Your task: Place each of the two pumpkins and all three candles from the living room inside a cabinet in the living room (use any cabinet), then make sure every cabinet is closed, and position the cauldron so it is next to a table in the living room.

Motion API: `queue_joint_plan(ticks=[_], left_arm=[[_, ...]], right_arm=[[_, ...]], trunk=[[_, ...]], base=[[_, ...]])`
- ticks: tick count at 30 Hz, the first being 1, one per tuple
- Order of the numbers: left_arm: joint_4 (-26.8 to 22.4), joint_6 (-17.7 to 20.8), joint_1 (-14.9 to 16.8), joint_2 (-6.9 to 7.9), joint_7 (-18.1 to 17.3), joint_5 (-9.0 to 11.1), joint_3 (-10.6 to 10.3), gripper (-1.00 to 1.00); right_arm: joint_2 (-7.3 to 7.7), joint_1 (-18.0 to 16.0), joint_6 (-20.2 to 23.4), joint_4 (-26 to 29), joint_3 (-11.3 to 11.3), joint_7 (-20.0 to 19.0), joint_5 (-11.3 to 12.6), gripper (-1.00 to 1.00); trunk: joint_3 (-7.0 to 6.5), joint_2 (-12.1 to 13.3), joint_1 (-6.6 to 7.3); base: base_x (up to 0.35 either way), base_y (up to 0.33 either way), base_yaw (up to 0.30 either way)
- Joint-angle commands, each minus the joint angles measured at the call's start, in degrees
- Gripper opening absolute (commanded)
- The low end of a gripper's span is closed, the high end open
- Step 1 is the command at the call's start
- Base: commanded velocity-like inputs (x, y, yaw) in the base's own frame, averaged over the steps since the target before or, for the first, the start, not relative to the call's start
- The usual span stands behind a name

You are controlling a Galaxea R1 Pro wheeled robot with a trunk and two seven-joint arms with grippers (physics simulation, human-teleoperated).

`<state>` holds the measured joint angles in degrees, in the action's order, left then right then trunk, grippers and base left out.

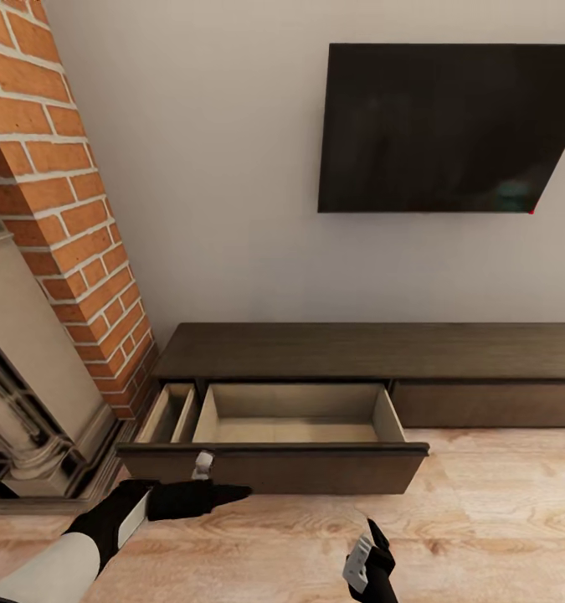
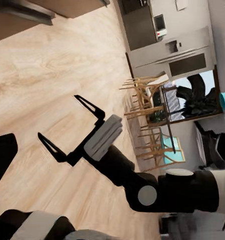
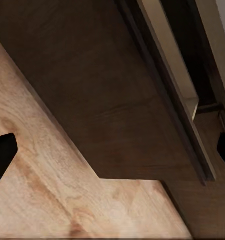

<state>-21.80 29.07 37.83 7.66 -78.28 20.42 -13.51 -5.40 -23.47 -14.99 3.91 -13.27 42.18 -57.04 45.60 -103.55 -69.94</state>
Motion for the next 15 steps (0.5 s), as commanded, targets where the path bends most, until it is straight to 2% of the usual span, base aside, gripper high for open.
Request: queue_joint_plan(ticks=[1, 5, 9, 15], left_arm=[[0.54, -1.36, -1.07, 0.73, 0.00, 0.01, 0.03, 1.00], [2.60, -4.35, -2.38, 1.55, 0.05, 0.05, 0.06, 1.00], [7.04, -6.86, -2.79, 2.08, 0.06, 0.06, 0.10, 1.00], [8.89, -8.88, -2.91, 3.30, 0.06, 0.16, 0.07, 1.00]], right_arm=[[0.00, 0.00, -0.02, -0.43, 0.00, -0.34, 0.31, 1.00], [-0.07, 0.01, -0.03, -1.22, 0.00, -0.60, 0.57, 1.00], [-0.35, 0.07, -0.04, -1.74, 0.00, -0.75, 1.42, 1.00], [-0.42, 0.09, -0.04, -2.71, 0.00, -0.78, 2.69, 1.00]], trunk=[[-0.19, 0.42, 0.23], [-0.90, 2.02, 1.10], [-1.62, 3.62, 1.98], [-2.70, 6.03, 3.30]], base=[[0.000, 0.000, 0.000], [0.000, 0.000, 0.000], [0.000, 0.000, 0.000], [0.000, 0.000, 0.000]])
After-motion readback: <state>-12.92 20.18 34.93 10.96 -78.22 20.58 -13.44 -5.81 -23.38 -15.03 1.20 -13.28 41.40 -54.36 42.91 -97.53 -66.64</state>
